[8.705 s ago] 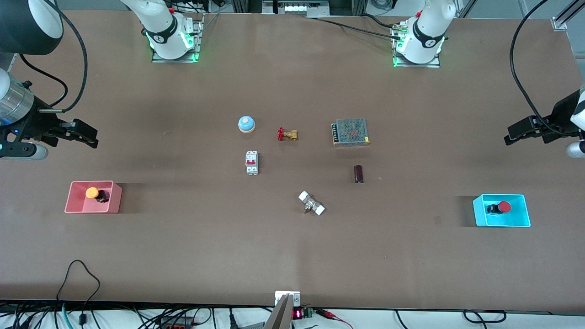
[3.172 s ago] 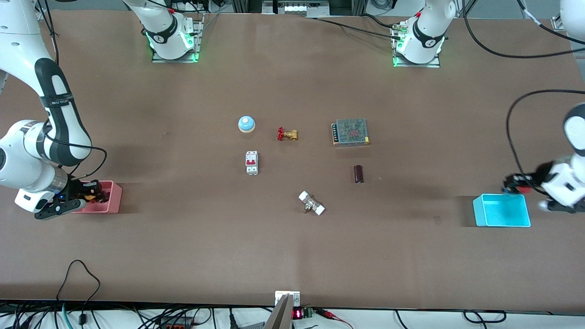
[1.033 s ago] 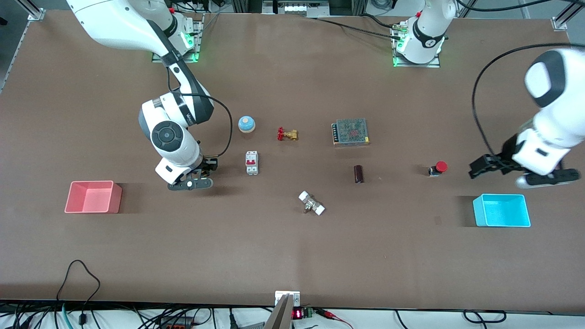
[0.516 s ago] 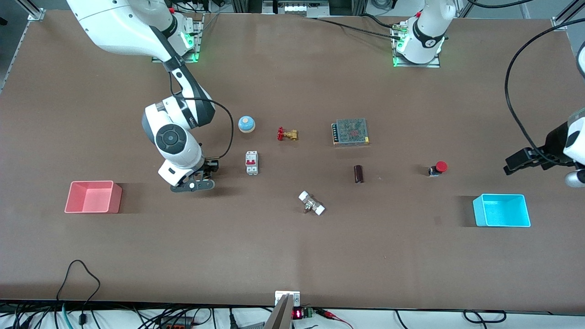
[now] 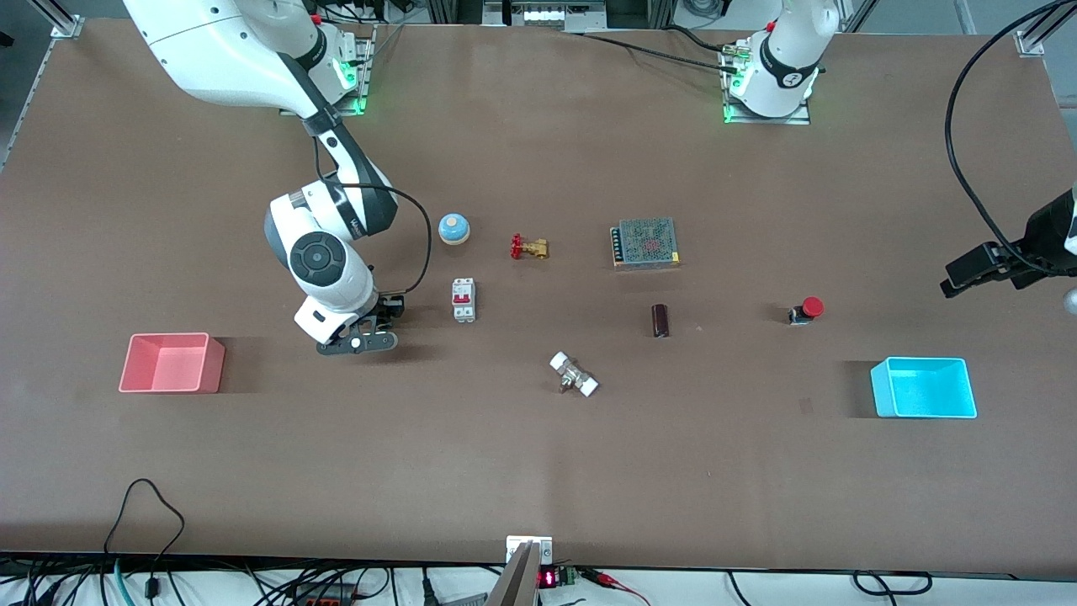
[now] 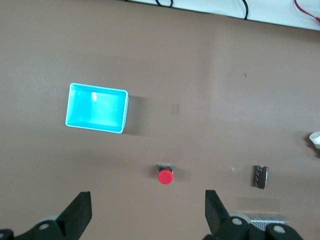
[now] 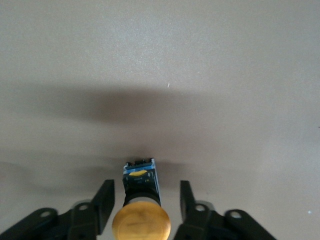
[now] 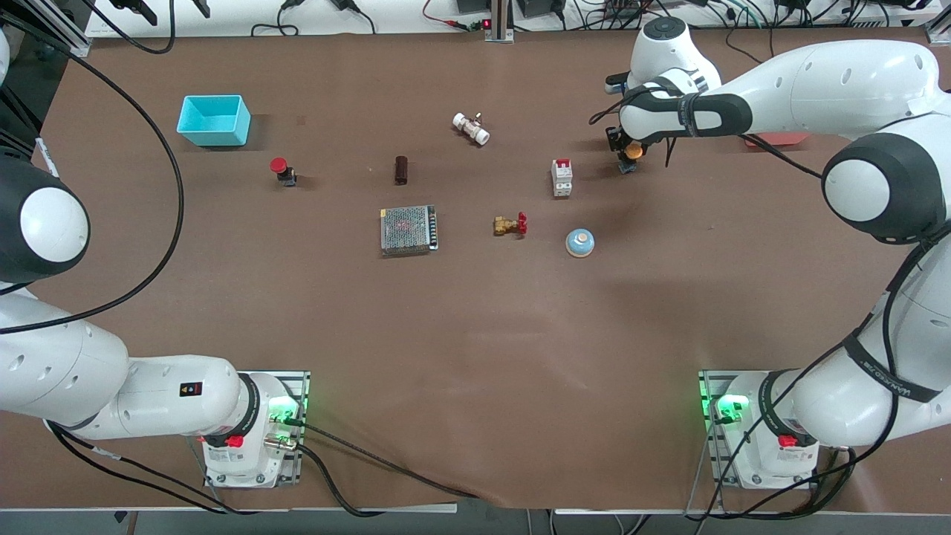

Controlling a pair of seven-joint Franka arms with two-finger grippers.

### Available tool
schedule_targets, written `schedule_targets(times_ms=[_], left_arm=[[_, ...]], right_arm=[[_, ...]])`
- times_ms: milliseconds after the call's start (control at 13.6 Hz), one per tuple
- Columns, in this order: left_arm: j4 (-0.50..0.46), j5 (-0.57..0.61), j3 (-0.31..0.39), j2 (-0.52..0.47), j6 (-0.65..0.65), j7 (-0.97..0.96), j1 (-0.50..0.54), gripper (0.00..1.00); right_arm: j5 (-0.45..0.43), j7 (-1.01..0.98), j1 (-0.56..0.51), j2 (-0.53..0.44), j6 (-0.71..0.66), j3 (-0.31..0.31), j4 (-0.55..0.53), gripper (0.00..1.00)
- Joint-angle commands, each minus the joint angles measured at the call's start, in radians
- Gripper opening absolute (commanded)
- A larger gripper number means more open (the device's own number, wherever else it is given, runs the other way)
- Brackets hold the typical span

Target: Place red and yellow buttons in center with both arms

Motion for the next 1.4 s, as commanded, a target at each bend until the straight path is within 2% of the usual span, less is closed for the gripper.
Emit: schedule_targets(times_ms=[0,74,221,369,443,516,664,885,1107,1328], left_arm=[[0.004,0.003,-0.022,-0.012,-0.076,0.019,0.019,1.00],[0.002,0.006,-0.025,-0.015,-0.105,0.015,0.019,1.00],[-0.004,0.006,-0.027,-0.035,-0.126,0.013,0.020,1.00],[-0.010,0.006,-0.027,-0.043,-0.106,0.010,0.020,1.00],[-0.010,0.005,-0.027,-0.041,-0.103,0.013,0.022,1.00],[-0.002,0.000,-0.025,-0.036,-0.103,0.007,0.023,1.00],[-0.002,0.000,-0.025,-0.041,-0.107,0.009,0.028,1.00],[-0.005,0.000,-0.025,-0.047,-0.118,0.019,0.029,1.00],[-0.008,0.002,-0.025,-0.053,-0.124,0.023,0.029,1.00],[-0.010,0.006,-0.027,-0.061,-0.141,0.023,0.029,1.00]], right_arm=[[-0.019,0.019,-0.005,-0.005,0.010,0.006,0.003,0.90],[-0.006,0.016,-0.008,-0.010,0.010,0.006,0.012,1.00],[0.001,0.008,-0.031,-0.058,-0.002,0.008,0.033,1.00],[0.081,0.004,-0.080,-0.176,-0.057,0.029,0.039,1.00],[0.134,-0.005,-0.104,-0.230,-0.132,0.029,0.073,1.00],[0.202,-0.086,-0.182,-0.271,-0.316,0.029,0.187,1.00],[0.198,-0.297,-0.276,-0.324,-0.459,0.028,0.275,1.00],[0.204,-0.341,-0.385,-0.443,-0.507,0.029,0.280,1.00],[0.196,-0.317,-0.367,-0.487,-0.622,0.029,0.280,1.00],[0.195,-0.315,-0.353,-0.508,-0.660,0.029,0.279,1.00]])
